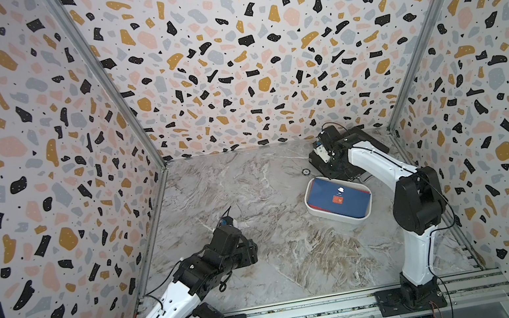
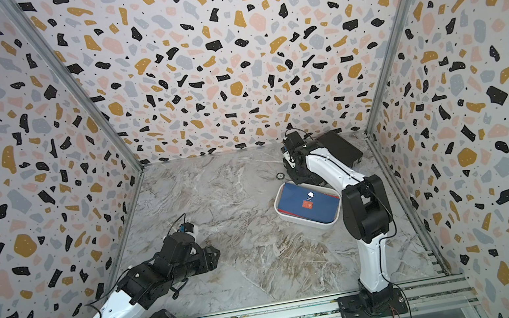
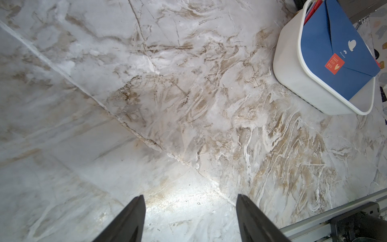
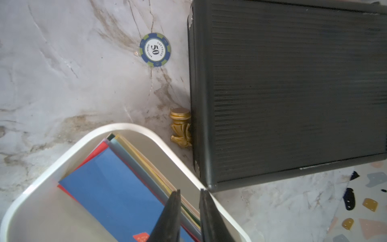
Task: Put the sealed envelopes into the storage box
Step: Place the envelope in the storage box, then reset both arms
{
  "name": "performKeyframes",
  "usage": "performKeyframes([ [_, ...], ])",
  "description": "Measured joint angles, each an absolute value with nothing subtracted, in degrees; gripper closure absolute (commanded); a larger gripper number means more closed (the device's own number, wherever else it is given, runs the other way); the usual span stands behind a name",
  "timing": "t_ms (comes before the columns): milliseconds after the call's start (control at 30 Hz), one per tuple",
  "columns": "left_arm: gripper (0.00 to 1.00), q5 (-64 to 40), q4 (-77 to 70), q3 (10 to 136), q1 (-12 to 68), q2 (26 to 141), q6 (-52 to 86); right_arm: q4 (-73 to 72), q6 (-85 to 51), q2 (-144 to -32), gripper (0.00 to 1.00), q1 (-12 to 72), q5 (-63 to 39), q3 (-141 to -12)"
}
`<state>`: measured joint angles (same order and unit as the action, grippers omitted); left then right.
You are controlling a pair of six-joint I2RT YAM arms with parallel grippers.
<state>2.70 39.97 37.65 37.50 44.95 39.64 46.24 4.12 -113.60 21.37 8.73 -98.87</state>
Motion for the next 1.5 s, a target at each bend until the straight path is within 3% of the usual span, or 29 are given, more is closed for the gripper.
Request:
performKeyframes([
  [667, 0.28, 2.7, 39.5, 36.3, 37.5, 45.1, 39.7, 44.9, 2.0, -118.5, 0.76, 26.9, 12.0, -99.3],
  [967, 0.24, 6.0, 39.4, 36.3, 37.5, 45.3, 39.7, 44.9, 1.2, -116.8, 0.62, 27.0, 13.9, -99.2],
  [1033, 0.16, 9.4, 39.3, 36.3, 37.5, 45.3, 39.5, 43.7, 0.3, -113.0, 0.56, 27.0, 14.4, -96.8],
  [1067, 0.04, 11.9, 39.2, 36.3, 37.5, 45.3, 39.4, 42.7, -0.3, -110.1, 0.54, 27.0, 14.8, -94.8],
  [1100, 0.01, 14.6, 38.9, 36.3, 37.5, 45.1, 38.8, 41.5, -1.1, -106.5, 0.53, 27.0, 15.2, -92.2],
  [1300, 0.01, 32.6, 27.6, 34.9, 37.3, 44.1, 30.3, 26.8, -4.7, -78.0, 0.38, 26.7, 22.0, -67.9],
  [1400, 0.01, 40.8, 15.4, 29.7, 37.3, 44.1, 21.2, 19.2, -5.5, -64.1, 0.29, 26.5, 26.2, -52.6],
  [1500, 0.01, 44.9, 4.4, 22.8, 37.0, 45.5, 12.7, 15.4, -6.5, -53.9, 0.27, 26.3, 30.5, -38.1],
])
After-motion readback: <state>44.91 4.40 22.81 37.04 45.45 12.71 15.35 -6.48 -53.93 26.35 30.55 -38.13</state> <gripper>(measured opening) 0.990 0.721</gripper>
